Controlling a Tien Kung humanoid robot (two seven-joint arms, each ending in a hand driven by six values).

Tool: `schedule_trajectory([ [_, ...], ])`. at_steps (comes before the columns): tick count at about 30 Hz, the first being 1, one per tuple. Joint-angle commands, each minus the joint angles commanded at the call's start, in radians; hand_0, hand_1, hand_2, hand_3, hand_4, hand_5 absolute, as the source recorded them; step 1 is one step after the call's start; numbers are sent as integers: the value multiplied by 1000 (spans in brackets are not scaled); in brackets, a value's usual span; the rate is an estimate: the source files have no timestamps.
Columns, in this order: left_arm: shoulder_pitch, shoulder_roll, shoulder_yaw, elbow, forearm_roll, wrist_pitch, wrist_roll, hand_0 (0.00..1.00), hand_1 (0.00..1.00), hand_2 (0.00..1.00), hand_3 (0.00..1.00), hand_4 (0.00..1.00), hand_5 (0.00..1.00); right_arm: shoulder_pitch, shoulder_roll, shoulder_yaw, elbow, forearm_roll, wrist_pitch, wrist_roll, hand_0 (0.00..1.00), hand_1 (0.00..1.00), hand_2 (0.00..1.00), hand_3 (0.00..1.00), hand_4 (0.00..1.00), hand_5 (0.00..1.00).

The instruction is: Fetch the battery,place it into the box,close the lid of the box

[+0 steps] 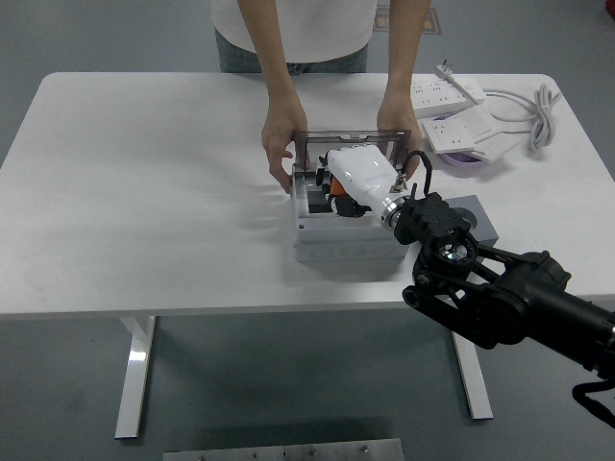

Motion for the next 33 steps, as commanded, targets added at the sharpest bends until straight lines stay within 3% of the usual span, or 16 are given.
schedule_trajectory([
  [24, -15, 4, -10, -1, 21, -6, 2, 578, 722, 684, 605, 707, 159, 16, 30, 14, -104, 144, -75, 110, 162, 226, 416, 501, 227, 2],
  [25, -16, 4, -10, -1, 22, -6, 2, 578, 722, 685, 605, 708, 161, 16, 32, 16, -106, 148, -79, 116, 257, 259, 428, 562, 497, 2],
  [30, -17, 3, -10, -1, 21, -5, 3, 578, 722, 685, 605, 708, 161, 14, 36, 19, -114, 174, -93, 140, 257, 259, 428, 562, 497, 2],
  [31, -17, 3, -9, -1, 21, -5, 3, 578, 721, 685, 606, 709, 159, 14, 37, 19, -116, 178, -94, 144, 315, 294, 431, 588, 557, 46],
  [33, -18, 3, -9, -1, 21, -5, 3, 578, 721, 685, 606, 709, 159, 13, 39, 20, -118, 186, -97, 150, 315, 294, 431, 588, 557, 46],
])
